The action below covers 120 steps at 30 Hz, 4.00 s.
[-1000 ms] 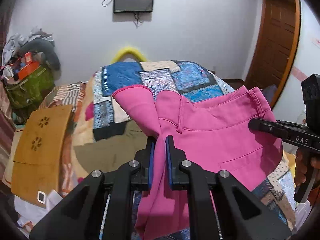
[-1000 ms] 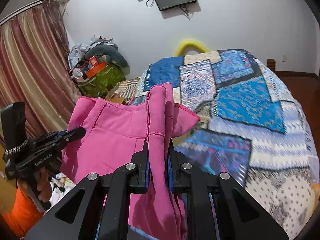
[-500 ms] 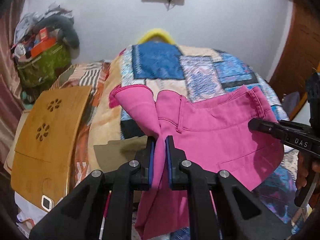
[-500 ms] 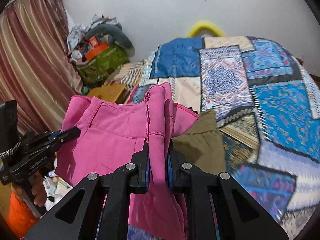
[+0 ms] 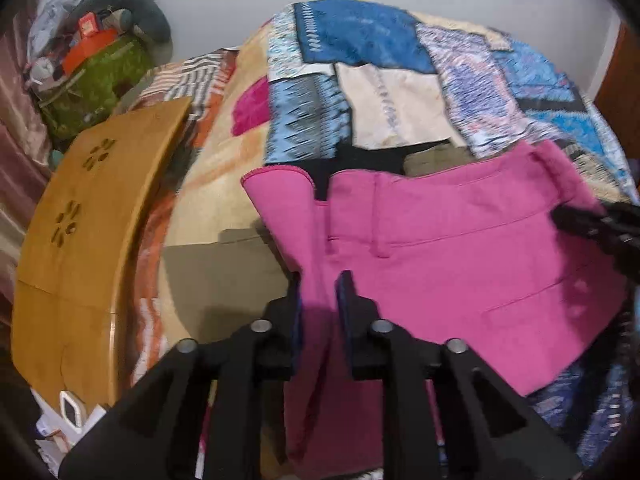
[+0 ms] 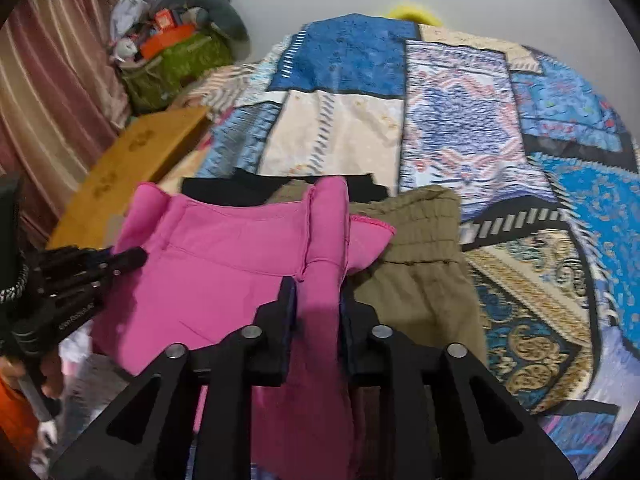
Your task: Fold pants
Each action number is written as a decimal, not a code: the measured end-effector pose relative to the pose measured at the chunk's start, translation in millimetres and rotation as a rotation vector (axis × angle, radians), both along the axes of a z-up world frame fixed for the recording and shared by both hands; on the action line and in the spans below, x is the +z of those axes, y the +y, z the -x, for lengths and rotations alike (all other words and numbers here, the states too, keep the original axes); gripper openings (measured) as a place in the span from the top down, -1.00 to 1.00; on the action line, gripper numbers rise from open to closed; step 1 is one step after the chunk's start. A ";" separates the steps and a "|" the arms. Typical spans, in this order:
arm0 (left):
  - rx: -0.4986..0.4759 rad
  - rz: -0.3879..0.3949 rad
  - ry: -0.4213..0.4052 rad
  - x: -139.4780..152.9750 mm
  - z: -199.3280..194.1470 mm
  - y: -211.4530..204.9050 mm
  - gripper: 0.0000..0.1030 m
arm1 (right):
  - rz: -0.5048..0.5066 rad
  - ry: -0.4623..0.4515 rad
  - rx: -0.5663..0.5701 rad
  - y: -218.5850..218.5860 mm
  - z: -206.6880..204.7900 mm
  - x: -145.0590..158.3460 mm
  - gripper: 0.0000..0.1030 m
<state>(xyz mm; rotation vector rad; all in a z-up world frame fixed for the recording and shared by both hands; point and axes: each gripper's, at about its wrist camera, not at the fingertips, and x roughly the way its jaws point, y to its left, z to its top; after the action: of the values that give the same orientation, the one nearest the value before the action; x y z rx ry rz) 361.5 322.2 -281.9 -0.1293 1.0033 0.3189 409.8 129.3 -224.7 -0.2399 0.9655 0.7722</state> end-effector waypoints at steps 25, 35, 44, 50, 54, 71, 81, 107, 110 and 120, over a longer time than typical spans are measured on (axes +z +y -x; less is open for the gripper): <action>-0.156 -0.039 -0.415 227.1 188.0 -109.3 0.13 | -0.317 -0.305 -0.007 -124.1 155.9 188.1 0.39; -0.137 -0.192 -0.709 307.5 315.4 -179.0 0.11 | -0.492 -0.512 0.026 -181.2 274.4 246.8 0.39; -0.132 -0.203 -0.814 310.9 371.6 -212.7 -0.72 | -0.547 -0.610 -0.013 -196.7 323.8 249.9 -0.34; -0.110 -0.188 -0.839 310.3 385.8 -214.7 -0.97 | -0.537 -0.682 -0.076 -198.7 336.7 249.3 -0.99; -0.099 -0.188 -0.843 309.0 388.2 -213.0 -0.99 | -0.531 -0.684 -0.081 -199.1 339.4 248.6 -0.99; -0.102 -0.174 -0.819 299.3 379.9 -210.1 -1.00 | -0.506 -0.688 -0.096 -199.0 347.9 240.2 -0.99; -0.094 -0.140 -0.804 293.0 377.3 -199.4 -1.00 | -0.498 -0.672 -0.106 -199.9 348.2 239.6 -0.99; -0.104 -0.131 -0.809 289.2 377.4 -194.5 -1.00 | -0.498 -0.663 -0.119 -204.6 347.6 240.6 -0.99; -0.112 -0.126 -0.807 289.5 378.0 -194.0 -1.00 | -0.499 -0.662 -0.119 -204.7 347.6 240.7 -0.99; -0.121 -0.120 -0.793 288.1 375.5 -194.4 -1.00 | -0.498 -0.655 -0.117 -205.9 347.6 242.3 -0.99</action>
<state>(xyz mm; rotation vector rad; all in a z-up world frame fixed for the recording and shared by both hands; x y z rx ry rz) -13.9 127.7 6.2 -0.0739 0.2036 0.1864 62.2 -76.6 17.6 0.0072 0.1531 0.7331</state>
